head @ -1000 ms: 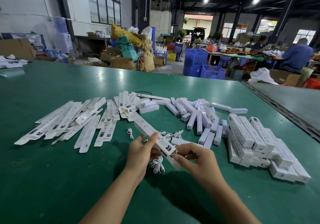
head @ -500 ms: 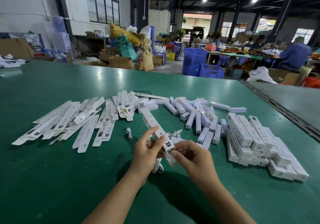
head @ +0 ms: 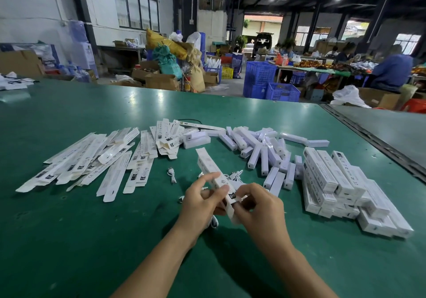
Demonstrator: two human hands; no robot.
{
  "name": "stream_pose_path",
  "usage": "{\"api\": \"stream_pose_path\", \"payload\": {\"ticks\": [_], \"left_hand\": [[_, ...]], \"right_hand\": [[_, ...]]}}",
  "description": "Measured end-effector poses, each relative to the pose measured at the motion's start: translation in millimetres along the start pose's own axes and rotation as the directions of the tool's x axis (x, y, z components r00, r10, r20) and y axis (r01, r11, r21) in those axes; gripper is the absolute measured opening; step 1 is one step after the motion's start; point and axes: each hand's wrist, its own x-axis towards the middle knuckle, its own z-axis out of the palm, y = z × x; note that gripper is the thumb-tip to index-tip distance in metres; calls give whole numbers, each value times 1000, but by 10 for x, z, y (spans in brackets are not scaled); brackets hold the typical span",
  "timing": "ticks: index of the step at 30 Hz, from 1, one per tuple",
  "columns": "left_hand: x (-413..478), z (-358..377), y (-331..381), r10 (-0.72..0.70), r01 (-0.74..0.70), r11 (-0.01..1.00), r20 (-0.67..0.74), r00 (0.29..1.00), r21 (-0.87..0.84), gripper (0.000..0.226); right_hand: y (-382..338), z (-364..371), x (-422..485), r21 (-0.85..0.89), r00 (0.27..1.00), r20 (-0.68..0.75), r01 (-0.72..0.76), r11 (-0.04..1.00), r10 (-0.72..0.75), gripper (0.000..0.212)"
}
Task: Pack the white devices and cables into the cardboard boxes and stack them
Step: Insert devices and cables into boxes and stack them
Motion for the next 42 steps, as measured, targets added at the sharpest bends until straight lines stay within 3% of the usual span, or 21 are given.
{"api": "stream_pose_path", "payload": {"ticks": [5,8,11,16,21,24,27,31,36,40,42], "left_hand": [[-57,-21,66,-25,22,1000,161,987,21,52],[-90,-23,101,-9,2,999,198,980,33,58],[-107,-12,120,25,-35,998,186,982,47,50],[-116,-20,119,52,-59,998,187,981,34,44],[-107,1,112,57,-64,997,136,989,44,53],[-104,-3,111,70,-75,996,119,990,39,53],[-90,-14,105,66,-68,998,77,995,18,40],[-90,-22,114,57,-55,998,82,995,-30,38],[-130,12,90,75,-80,997,158,985,22,42],[-117,27,93,94,-97,995,133,987,20,40],[-111,17,92,105,-107,994,122,987,11,39]], "right_hand": [[23,-24,27,162,989,-58,-123,979,134,21],[9,-46,21,251,991,-64,-97,963,116,20],[-20,-60,9,363,996,-37,-63,930,82,10],[-39,-48,-5,417,997,-53,-35,908,63,17],[-18,-50,-3,373,997,-74,13,928,16,16],[-14,-90,0,224,977,-46,212,951,-207,3],[10,-126,10,182,946,12,316,931,-323,14],[32,-169,42,104,921,76,374,921,-383,32],[95,-146,74,58,919,-54,394,917,-391,12],[84,-114,57,74,951,-83,305,949,-299,33],[95,-99,62,62,927,-81,372,926,-367,21]]}}
